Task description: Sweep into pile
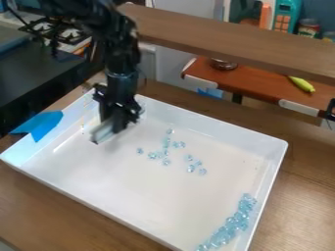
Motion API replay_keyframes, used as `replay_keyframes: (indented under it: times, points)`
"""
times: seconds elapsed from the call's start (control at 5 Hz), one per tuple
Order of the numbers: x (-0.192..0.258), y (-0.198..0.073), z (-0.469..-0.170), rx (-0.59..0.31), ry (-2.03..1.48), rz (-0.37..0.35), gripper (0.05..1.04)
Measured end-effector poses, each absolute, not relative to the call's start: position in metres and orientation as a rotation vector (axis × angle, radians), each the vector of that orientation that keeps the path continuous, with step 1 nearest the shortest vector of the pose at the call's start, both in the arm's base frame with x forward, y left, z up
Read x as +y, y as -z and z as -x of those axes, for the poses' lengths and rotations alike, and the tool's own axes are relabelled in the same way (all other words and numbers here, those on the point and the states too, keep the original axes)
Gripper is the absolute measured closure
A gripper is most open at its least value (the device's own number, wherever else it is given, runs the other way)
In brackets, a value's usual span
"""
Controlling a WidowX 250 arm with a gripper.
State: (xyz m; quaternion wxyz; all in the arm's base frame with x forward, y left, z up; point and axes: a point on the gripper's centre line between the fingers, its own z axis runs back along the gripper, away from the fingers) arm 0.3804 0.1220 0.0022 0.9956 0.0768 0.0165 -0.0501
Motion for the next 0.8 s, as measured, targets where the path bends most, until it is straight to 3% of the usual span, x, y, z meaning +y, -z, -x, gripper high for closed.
replay_keyframes:
  times: [0.4, 0.8]
  points:
    - [0.095, 0.013, -0.387, 0.050, 0.130, -0.181, 0.697]
    - [0.058, 0.020, -0.384, 0.068, 0.177, -0.151, 0.697]
